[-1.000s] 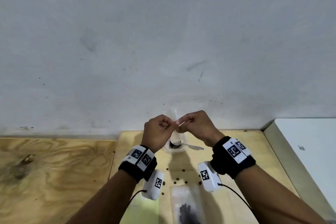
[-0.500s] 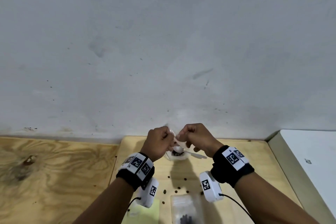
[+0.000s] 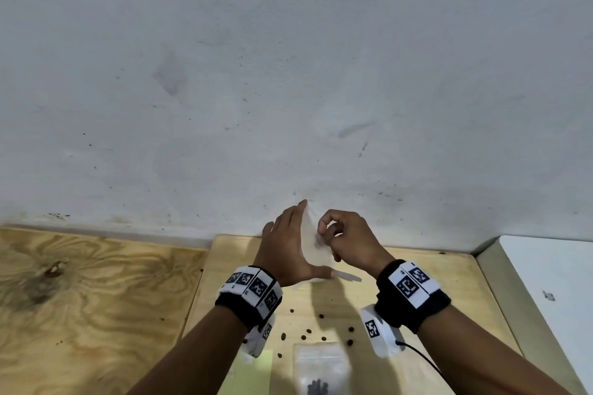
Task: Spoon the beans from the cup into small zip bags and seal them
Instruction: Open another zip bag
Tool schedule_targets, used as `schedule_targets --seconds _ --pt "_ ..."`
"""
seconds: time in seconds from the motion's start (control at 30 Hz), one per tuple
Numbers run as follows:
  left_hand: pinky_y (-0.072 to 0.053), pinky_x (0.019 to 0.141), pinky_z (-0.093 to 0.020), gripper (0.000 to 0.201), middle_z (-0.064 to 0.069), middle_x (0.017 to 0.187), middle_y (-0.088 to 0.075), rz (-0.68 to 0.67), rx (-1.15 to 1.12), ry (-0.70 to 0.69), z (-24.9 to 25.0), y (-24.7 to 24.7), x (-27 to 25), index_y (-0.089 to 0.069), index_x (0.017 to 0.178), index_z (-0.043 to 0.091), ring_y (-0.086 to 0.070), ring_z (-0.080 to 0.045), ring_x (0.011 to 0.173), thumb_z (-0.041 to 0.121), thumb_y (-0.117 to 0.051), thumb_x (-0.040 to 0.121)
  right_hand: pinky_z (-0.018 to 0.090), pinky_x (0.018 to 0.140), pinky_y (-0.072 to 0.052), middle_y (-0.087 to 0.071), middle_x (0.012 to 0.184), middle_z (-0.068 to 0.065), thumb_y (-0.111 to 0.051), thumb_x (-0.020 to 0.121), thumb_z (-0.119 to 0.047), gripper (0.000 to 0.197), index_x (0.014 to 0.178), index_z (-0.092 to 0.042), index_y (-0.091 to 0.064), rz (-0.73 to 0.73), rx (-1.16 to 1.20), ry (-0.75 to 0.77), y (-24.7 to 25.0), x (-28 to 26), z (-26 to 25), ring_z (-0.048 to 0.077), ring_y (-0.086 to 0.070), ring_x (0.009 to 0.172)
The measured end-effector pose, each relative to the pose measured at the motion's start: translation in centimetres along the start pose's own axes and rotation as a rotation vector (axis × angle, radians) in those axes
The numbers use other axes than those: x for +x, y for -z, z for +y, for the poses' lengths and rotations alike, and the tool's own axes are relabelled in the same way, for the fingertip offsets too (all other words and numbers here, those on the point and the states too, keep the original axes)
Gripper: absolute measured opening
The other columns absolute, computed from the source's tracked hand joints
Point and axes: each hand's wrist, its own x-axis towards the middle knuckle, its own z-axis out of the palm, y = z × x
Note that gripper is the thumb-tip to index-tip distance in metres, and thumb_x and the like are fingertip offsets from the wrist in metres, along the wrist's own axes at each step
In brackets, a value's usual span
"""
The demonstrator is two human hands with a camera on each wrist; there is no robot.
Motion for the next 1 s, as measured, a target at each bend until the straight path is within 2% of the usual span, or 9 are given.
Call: schedule_targets --seconds 0.13,0.27,0.4,0.5,0.63,0.77,0.83,0.9,1.0 --pt "-0.044 0.1 -0.041 0.124 0.002 0.134 -0.043 0.032 -0.056 -0.047 -0.6 -0.5 0.6 -0.022 0.149 0.018 -0.048 -0.017 0.12 0.061 -0.081 0.048 0.018 0.044 -0.041 -0.064 0.063 0.004 -0.048 0.083 0.009 0.031 0.084 -0.014 -0.07 -0.056 0.034 -0.041 -0.1 0.4 -0.6 0.011 -0.051 0.038" --pt "-0.046 0.094 -0.039 0.118 0.0 0.125 -0.047 0.056 -0.027 -0.196 -1.1 -0.5 0.5 -0.031 0.147 0.013 -0.052 -0.02 0.11 0.063 -0.077 0.05 0.015 0.042 -0.038 -0.066 0.069 0.01 -0.056 0.081 0.009 0.023 0.086 -0.007 -0.072 -0.147 0.023 -0.053 0.4 0.7 -0.8 0.011 -0.05 0.038" --pt "-0.044 0.094 -0.037 0.123 -0.002 0.12 -0.047 0.053 0.068 -0.236 -1.5 0.0 0.4 -0.027 0.15 0.01 -0.049 -0.021 0.105 0.068 -0.068 0.049 0.024 0.059 -0.048 -0.065 0.06 0.002 -0.063 0.073 0.006 0.027 0.075 -0.018 -0.074 -0.052 -0.107 0.035 0.0 1.3 -0.1 0.007 -0.054 0.05" --pt "-0.045 0.09 -0.032 0.124 0.001 0.117 -0.046 0.071 0.07 -0.21 -1.5 0.1 0.5 -0.019 0.153 0.011 -0.046 -0.018 0.1 0.06 -0.075 0.053 0.027 0.064 -0.05 -0.062 0.057 -0.006 -0.067 0.071 -0.003 0.028 0.075 -0.029 -0.075 0.027 -0.237 0.086 -0.5 1.7 0.3 0.005 -0.054 0.054" --pt "-0.05 0.086 -0.033 0.112 0.001 0.123 -0.046 0.083 -0.012 -0.224 -1.5 -0.1 0.6 -0.027 0.15 0.008 -0.046 -0.018 0.106 0.046 -0.08 0.058 0.029 0.07 -0.053 -0.065 0.063 -0.008 -0.07 0.077 -0.014 0.023 0.076 -0.037 -0.072 0.052 -0.286 0.09 -0.2 2.2 0.9 0.006 -0.06 0.063" --pt "-0.05 0.09 -0.035 0.103 0.001 0.128 -0.044 0.027 -0.077 -0.236 -1.9 -0.6 0.6 -0.035 0.147 0.014 -0.049 -0.017 0.113 0.05 -0.08 0.062 0.035 0.077 -0.055 -0.069 0.075 -0.01 -0.07 0.078 -0.022 0.022 0.069 -0.041 -0.064 -0.039 -0.277 0.068 0.0 2.4 1.7 0.009 -0.063 0.077" --pt "-0.05 0.089 -0.035 0.098 0.003 0.127 -0.046 -0.008 -0.106 -0.216 -2.3 -1.0 0.5 -0.036 0.146 0.019 -0.051 -0.016 0.114 0.053 -0.078 0.065 0.035 0.076 -0.054 -0.069 0.076 -0.012 -0.075 0.073 -0.038 0.013 0.066 -0.041 -0.065 -0.09 -0.275 0.031 0.0 2.7 2.4 0.007 -0.064 0.078" --pt "-0.048 0.091 -0.035 0.096 0.004 0.128 -0.048 -0.064 -0.114 -0.167 -2.9 -1.4 0.3 -0.034 0.147 0.022 -0.05 -0.016 0.116 0.054 -0.077 0.068 0.034 0.078 -0.055 -0.07 0.077 -0.013 -0.069 0.066 -0.054 0.015 0.067 -0.039 -0.068 -0.139 -0.29 0.034 0.0 2.9 3.1 0.006 -0.066 0.08" --pt "-0.04 0.099 -0.028 0.101 0.004 0.134 -0.048 -0.158 -0.112 -0.017 -4.4 -2.6 -0.2 -0.027 0.151 0.024 -0.047 -0.016 0.122 0.05 -0.08 0.068 0.033 0.085 -0.054 -0.072 0.079 -0.01 -0.074 0.078 -0.038 0.011 0.074 -0.027 -0.072 -0.195 -0.232 0.053 0.0 3.3 5.1 0.007 -0.067 0.082"
